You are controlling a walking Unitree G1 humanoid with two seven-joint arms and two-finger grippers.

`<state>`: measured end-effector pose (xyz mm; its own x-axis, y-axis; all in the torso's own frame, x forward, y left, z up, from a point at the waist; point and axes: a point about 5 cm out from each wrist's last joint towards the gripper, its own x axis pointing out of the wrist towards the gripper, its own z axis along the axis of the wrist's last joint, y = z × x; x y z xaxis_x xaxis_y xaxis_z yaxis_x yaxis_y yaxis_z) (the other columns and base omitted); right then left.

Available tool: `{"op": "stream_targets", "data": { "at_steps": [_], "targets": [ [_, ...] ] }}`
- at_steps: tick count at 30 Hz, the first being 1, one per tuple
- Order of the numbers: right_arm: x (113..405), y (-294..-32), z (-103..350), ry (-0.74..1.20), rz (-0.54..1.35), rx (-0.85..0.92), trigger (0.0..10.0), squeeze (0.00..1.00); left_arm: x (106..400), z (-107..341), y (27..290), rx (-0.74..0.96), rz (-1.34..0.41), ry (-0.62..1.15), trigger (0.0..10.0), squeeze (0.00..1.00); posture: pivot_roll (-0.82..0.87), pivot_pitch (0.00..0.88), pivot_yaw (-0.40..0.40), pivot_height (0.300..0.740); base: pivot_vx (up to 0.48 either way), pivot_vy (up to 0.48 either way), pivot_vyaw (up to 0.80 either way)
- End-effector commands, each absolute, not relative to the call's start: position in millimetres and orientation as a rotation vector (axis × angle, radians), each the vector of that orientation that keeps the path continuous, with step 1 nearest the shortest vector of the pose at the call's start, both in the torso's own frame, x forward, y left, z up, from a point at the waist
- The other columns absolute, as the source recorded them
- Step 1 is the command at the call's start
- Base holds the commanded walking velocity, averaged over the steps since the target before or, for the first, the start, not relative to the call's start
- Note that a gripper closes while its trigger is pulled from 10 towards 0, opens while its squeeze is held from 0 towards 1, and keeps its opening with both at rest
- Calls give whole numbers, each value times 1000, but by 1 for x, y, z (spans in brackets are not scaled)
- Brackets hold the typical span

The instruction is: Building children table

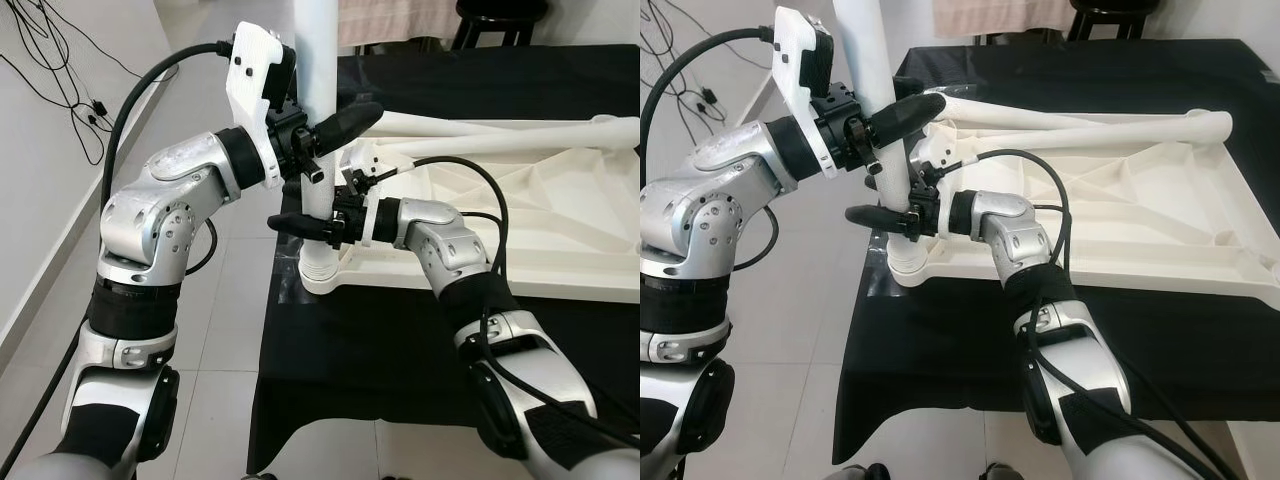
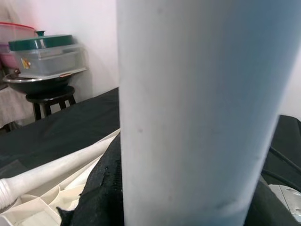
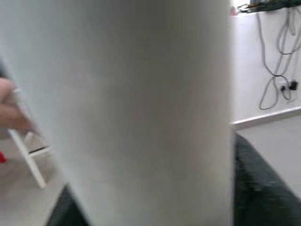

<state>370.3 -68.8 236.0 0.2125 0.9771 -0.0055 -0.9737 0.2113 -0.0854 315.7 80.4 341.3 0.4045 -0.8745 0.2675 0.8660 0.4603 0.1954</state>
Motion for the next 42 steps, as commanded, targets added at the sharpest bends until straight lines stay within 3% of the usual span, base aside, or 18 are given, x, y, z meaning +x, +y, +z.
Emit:
{"op": "stream_targets", "data": {
  "at_steps": [1, 5, 6, 8, 9, 12, 13, 14, 17, 19, 22, 37, 38, 39, 40, 41, 42],
  "targets": [
    [362, -34, 243, -74, 1476, -130, 0, 0, 309, 319, 48, -13, -1287, -254, 0, 0, 51, 199, 37, 740, 0, 0, 0],
    [363, -33, 241, -69, 1481, -145, 0, 0, 307, 320, 41, -15, -1291, -260, 0, 0, 47, 199, 35, 740, 0, 0, 0],
    [364, -32, 241, -70, 1476, -145, 0, 0, 305, 321, 37, -33, -1296, -262, 0, 733, 45, 200, 34, 740, 0, 0, 0],
    [364, -32, 240, -71, 1477, -143, 0, 0, 304, 322, 35, -45, -1301, -263, 0, 733, 45, 200, 34, 740, 0, 0, 0],
    [366, -32, 239, -69, 1443, -138, 0, 0, 304, 325, 33, -53, -1260, -272, 10000, 1000, 44, 199, 33, 740, 0, 0, 0],
    [370, -33, 236, -59, 1361, -139, 0, 0, 305, 330, 32, -43, -1203, -289, 10000, 1000, 41, 202, 23, 740, 0, 0, 0],
    [373, -34, 229, -37, 1252, -134, 0, 0, 307, 334, 39, -32, -1171, -298, 10000, 0, 33, 205, 9, 740, 0, 0, 0],
    [374, -35, 221, -16, 1130, -125, 0, 0, 313, 337, 55, -21, -1129, -302, 10000, 0, 31, 208, -7, 740, 0, 0, 0],
    [374, -36, 215, -3, 1049, -119, 0, 0, 316, 338, 67, -15, -1100, -306, 10000, 0, 31, 208, -7, 740, 0, 0, 0],
    [347, -36, 182, 27, 765, -144, 0, 0, 321, 339, 87, -11, -1053, -315, 10000, 0, 35, 215, -15, 740, 0, 0, 0],
    [326, -39, 173, -4, 641, -129, 0, 0, 321, 339, 92, -3, -1040, -317, 10000, 0, 32, 210, -9, 740, 0, 0, 0],
    [324, -25, 180, -7, 636, -157, 0, 0, 321, 339, 81, 13, -1020, -307, 10000, 0, 39, 209, -6, 740, 0, 0, 0],
    [322, -25, 181, -5, 633, -170, 0, 0, 321, 338, 81, 20, -1023, -301, 7412, 0, 39, 209, -5, 740, 0, 0, 0],
    [322, -25, 181, -5, 633, -170, 0, 0, 321, 338, 81, 20, -1023, -301, 7412, 0, 39, 209, -5, 740, 0, 0, 0],
    [321, -25, 182, -6, 638, -185, 0, 0, 321, 337, 80, 30, -1028, -296, 4510, 0, 38, 209, -5, 740, 0, 0, 0],
    [321, -25, 182, -6, 638, -185, 0, 0, 321, 337, 80, 30, -1028, -296, 4510, 0, 38, 209, -5, 740, 0, 0, 0],
    [320, -25, 183, -8, 649, -201, 0, 0, 320, 336, 80, 35, -1032, -293, 0, 0, 37, 208, -5, 740, 0, 0, 0]
  ]
}}
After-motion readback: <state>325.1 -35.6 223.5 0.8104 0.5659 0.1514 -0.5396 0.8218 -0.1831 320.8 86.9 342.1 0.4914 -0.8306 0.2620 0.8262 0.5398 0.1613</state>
